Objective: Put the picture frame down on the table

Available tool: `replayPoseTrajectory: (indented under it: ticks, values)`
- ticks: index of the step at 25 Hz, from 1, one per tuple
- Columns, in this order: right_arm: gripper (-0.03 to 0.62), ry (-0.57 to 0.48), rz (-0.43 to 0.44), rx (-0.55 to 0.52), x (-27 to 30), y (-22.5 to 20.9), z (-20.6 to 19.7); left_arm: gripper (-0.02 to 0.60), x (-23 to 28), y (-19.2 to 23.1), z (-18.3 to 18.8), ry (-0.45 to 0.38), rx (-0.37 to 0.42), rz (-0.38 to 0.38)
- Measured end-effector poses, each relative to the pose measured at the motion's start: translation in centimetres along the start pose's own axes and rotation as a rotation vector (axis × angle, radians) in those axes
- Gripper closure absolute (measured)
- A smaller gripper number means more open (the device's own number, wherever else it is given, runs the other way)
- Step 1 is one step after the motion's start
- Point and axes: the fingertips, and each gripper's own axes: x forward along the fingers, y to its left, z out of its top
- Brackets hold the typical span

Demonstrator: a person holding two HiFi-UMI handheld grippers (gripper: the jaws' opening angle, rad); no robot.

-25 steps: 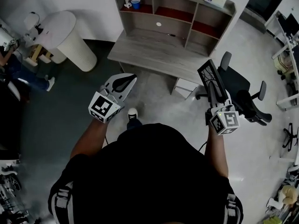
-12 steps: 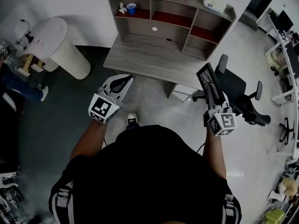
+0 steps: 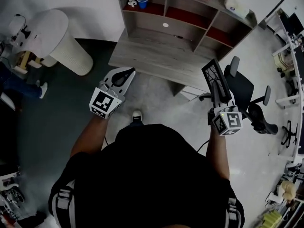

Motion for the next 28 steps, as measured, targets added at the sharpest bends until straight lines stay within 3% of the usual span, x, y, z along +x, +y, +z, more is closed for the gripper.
replayPoseTrajectory:
  ticks: [13,28]
  values:
    - [0.574,0.012,0.028,-0.022,5.9,2.7,0.5,0.565,0.4,5.9,-2.4,0.014,0.002,0.009]
    - [0.576,0.046,0.015,-0.041,7.2,1.8,0.6,0.565,2.5,6.8,-3.7,0.009,0.0,-0.024]
